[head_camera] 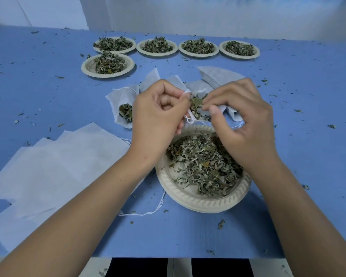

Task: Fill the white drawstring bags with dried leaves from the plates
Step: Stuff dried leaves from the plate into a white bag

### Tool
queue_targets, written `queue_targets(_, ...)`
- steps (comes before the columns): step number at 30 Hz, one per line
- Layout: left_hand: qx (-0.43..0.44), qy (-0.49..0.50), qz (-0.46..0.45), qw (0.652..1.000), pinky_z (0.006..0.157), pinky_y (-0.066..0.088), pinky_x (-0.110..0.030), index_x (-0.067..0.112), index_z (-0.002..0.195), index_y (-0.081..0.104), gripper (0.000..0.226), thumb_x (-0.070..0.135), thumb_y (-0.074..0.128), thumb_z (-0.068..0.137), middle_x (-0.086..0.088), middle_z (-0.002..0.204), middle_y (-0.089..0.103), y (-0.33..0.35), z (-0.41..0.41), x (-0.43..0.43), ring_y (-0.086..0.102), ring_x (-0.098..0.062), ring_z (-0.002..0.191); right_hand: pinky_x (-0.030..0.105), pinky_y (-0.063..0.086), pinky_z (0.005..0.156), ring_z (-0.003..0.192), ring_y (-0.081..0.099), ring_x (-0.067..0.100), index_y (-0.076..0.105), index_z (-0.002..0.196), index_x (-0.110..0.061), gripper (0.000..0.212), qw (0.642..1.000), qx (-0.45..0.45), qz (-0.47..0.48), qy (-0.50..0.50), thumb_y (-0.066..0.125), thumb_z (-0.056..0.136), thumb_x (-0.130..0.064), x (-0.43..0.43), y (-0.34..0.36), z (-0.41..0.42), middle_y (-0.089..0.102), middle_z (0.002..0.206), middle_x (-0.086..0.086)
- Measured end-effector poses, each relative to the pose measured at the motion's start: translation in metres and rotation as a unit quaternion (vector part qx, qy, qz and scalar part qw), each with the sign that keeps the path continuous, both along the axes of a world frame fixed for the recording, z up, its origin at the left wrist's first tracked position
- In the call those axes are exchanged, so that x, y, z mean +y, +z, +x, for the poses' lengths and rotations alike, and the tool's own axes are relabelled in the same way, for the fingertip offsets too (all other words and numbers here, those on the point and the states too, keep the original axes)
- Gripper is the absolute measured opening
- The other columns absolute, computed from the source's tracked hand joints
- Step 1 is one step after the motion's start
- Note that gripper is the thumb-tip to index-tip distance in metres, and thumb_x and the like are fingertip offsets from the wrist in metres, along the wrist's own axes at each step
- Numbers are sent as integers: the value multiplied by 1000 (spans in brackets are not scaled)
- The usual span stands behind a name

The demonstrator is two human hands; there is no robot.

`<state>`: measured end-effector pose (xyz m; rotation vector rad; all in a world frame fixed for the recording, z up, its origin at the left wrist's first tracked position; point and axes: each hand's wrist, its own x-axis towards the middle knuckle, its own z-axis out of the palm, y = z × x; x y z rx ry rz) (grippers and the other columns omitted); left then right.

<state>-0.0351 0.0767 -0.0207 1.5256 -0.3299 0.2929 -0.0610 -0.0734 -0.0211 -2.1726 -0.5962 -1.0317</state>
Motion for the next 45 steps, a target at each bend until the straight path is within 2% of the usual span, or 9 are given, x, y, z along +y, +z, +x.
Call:
queue_targets(7,-16,-16,-15,1000,37,38,-18,15,73,56,22,5,66,90,5,47,55,3,-4,0,46,-7,35,31,16,100,119,45,14,70,87,-13,40,988,108,-105,28,32,97,-20,2,-6,-2,68,88,-7)
queue_targets(13,1,0,-24,1000,38,39,-18,11,73,56,22,4,65,91,6,46,54,4,-3,0,45,-6,34,45,24,96,113,45,16,73,89,-16,49,1000,-3,-8,-13,26,96,-28,-4,1,-4,67,94,-11)
queue_targets(19,-11,-46,-19,999,36,38,-18,11,73,56,21,2,65,91,4,47,55,5,-6,-2,45,-7,34,52,12,110,135,30,15,63,86,-27,40,978,164,-124,37,27,95,-40,5,-6,-2,66,100,-14)
queue_targets(25,21,0,-42,999,38,40,-20,10,73,56,21,4,64,91,5,45,53,6,-1,3,44,-6,33,60,24,100,120,47,21,72,86,-13,48,999,32,11,1,28,96,-29,-7,3,-2,68,93,-11)
queue_targets(30,10,-59,-43,997,35,37,-18,11,73,56,22,2,64,91,5,46,54,5,-5,-1,43,-6,33,50,18,108,120,43,18,61,89,-32,44,979,156,-100,81,18,96,-35,6,-7,-2,63,96,-14)
queue_targets(36,19,48,-97,994,39,39,-20,9,76,57,18,3,61,93,8,46,54,8,5,9,43,-5,35,50,41,91,70,60,23,61,61,-18,46,984,89,137,73,32,97,-19,-15,5,-3,66,67,5)
queue_targets(38,19,54,-107,993,39,39,-20,9,76,56,18,4,61,93,8,48,55,9,6,9,43,-6,35,30,43,82,59,56,24,61,53,-18,44,969,187,97,127,43,93,-19,-13,7,-6,61,59,4)
queue_targets(41,8,51,-97,994,38,39,-20,7,77,56,17,3,61,93,7,48,55,8,4,6,44,-6,35,24,42,85,89,58,16,72,80,-19,14,925,334,-74,167,75,78,-32,-7,5,-3,64,90,-1)
queue_targets(45,9,50,-96,994,38,39,-20,7,77,55,17,2,61,93,7,47,54,9,3,5,44,-6,35,24,33,102,114,45,7,67,111,-33,44,881,403,-185,164,81,70,-38,-10,5,-1,59,114,-13)
